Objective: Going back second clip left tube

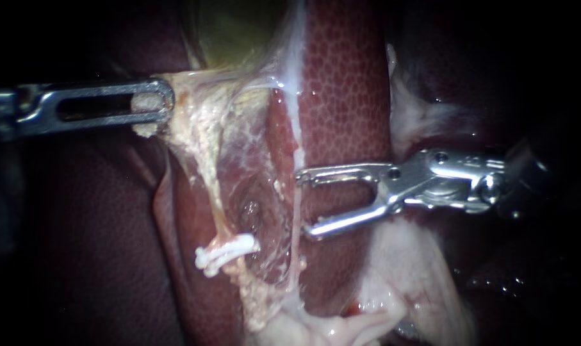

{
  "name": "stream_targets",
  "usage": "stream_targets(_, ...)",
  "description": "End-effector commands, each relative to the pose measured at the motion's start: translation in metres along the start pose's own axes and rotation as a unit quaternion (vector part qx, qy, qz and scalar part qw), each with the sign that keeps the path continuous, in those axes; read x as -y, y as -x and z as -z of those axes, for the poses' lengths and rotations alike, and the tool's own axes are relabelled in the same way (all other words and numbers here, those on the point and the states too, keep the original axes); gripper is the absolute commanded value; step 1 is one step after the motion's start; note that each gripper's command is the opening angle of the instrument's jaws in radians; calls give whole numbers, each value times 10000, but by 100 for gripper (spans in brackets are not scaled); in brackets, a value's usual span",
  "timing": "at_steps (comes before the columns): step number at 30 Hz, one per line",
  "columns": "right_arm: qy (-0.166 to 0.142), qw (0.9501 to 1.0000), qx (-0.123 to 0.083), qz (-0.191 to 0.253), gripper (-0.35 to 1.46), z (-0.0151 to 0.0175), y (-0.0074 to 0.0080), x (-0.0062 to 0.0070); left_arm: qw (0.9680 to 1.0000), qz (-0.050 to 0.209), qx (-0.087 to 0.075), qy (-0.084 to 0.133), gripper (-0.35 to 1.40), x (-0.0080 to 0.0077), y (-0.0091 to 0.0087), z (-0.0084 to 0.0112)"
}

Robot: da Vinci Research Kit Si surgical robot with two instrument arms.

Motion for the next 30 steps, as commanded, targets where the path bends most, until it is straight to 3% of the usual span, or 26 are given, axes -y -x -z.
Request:
stream_targets(1, 13, 10000, 26, 19, 60, 5, -4, 2, 10000, 0, 0, 0, -35, 0, 0, 0)
stream_targets(8, 128, 9997, 136, 152, 60, 35, -27, 15, 10000, 0, 2, 2, -35, 0, 0, -1)
stream_targets(17, 106, 9996, 170, 201, 60, 42, -28, 20, 10000, -32, 23, 1, -35, -4, -13, -13)
stream_targets(23, 93, 9996, 186, 203, 60, 46, -27, 23, 9999, -90, -49, -3, -35, -13, -31, -39)
stream_targets(30, 94, 9996, 185, 210, 60, 45, -27, 27, 9996, -166, -227, -1, -35, -21, -55, -88)
